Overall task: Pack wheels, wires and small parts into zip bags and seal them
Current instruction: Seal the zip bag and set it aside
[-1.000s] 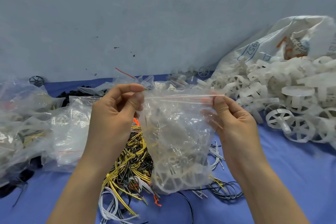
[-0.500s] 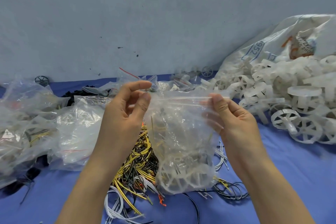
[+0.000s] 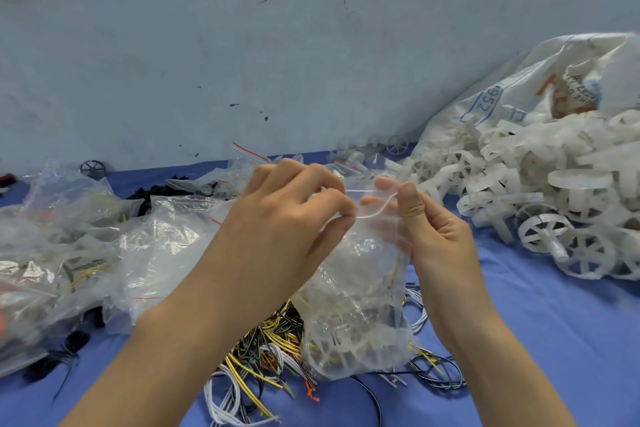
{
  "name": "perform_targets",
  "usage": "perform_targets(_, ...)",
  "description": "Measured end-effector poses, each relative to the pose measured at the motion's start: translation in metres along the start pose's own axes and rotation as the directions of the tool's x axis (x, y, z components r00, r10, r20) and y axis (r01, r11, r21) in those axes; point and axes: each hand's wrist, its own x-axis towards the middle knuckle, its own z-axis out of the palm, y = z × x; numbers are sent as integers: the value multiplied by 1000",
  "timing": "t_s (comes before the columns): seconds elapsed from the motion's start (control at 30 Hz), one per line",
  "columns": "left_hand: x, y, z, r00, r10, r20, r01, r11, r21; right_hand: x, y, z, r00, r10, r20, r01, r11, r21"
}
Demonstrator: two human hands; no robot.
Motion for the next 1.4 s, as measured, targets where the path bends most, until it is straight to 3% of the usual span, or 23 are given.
perform_targets(0.07, 5, 5, -4, 995, 24, 100, -17, 998, -68, 0, -1, -1, 1000, 4, -3, -4, 1000, 5)
perform_targets(0.17, 11, 3, -8, 920, -115, 375, 182, 972, -148, -1, -1, -3, 999, 6, -32, -7, 1000, -13)
perform_targets(0.27, 13, -1, -8, 828, -122, 547, 319, 906, -280, -1, -1, -5, 999, 1, -55, -2, 1000, -17)
perform_targets(0.43, 21, -3, -8, 917, -152, 369, 222, 962, -157, 1, 1, -6, 996, 14, -85, -9, 998, 67)
perform_targets(0.57, 27, -3, -4, 908, -192, 373, 239, 967, -86, 1, -1, -8, 996, 25, -81, -16, 995, 103)
perform_targets(0.77, 26, -3, 7, 933, -227, 279, 279, 946, -165, 0, 0, -10, 993, -9, -118, 16, 998, 58)
perform_targets(0.93, 38, 8, 18, 919, -200, 339, 318, 884, -342, -1, 4, -8, 987, -53, -150, 49, 998, -27)
perform_targets(1.17, 50, 18, 25, 926, -165, 339, 268, 921, -284, 1, 6, -7, 979, -81, -187, 71, 996, -60)
perform_targets(1.27, 57, 18, 24, 880, -202, 429, 379, 843, -382, 1, 4, -10, 981, -76, -178, 69, 997, -44)
perform_targets(1.4, 70, 9, 15, 701, -181, 690, 636, 598, -488, 2, -1, -13, 992, -77, -103, 73, 996, -43)
